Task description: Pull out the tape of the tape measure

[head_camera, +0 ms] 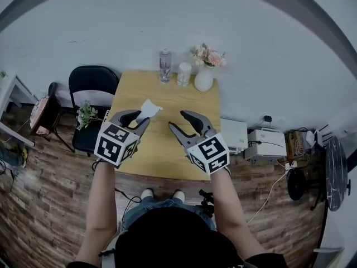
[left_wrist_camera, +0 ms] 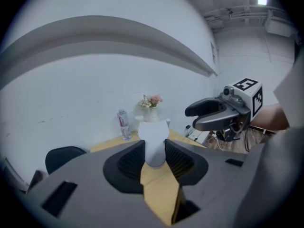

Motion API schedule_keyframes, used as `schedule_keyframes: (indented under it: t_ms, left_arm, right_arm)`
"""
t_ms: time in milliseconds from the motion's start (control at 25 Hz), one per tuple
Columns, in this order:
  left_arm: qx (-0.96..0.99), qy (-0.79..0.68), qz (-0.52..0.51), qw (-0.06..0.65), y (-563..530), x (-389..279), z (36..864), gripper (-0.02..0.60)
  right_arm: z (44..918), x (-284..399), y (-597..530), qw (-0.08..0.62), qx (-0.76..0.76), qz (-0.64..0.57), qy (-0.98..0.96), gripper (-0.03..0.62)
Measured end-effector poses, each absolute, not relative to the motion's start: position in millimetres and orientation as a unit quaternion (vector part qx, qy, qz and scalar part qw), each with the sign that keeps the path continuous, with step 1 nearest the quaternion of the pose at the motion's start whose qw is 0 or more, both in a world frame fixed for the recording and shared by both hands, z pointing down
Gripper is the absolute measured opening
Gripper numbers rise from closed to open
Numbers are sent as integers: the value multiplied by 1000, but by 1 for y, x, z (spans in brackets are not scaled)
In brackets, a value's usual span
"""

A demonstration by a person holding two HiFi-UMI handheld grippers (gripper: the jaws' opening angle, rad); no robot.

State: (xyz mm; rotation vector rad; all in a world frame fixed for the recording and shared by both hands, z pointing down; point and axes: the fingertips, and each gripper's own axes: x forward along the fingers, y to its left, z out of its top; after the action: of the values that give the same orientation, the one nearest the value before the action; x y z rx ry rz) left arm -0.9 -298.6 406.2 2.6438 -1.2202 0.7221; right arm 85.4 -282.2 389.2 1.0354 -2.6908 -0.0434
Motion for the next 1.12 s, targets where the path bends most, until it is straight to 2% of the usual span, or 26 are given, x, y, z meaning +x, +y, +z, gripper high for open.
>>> schedule_keyframes:
  t_ms: [320, 720, 840, 1120]
  left_arm:
    - [901, -348, 255, 32, -295, 14, 391, 138]
    - [921, -308, 235, 26, -295, 22, 383, 137]
    - [923, -308, 227, 30, -298, 19, 384, 137]
    - [927, -316, 200, 24, -304, 19, 384, 137]
  right_arm:
    - [379, 65, -294, 149, 322, -63, -933, 164]
    - [391, 57, -297, 188, 269, -80, -941, 83]
    - [388, 58, -302, 167, 283, -61, -942, 50]
    - [390, 61, -310, 138, 306, -29, -942, 48]
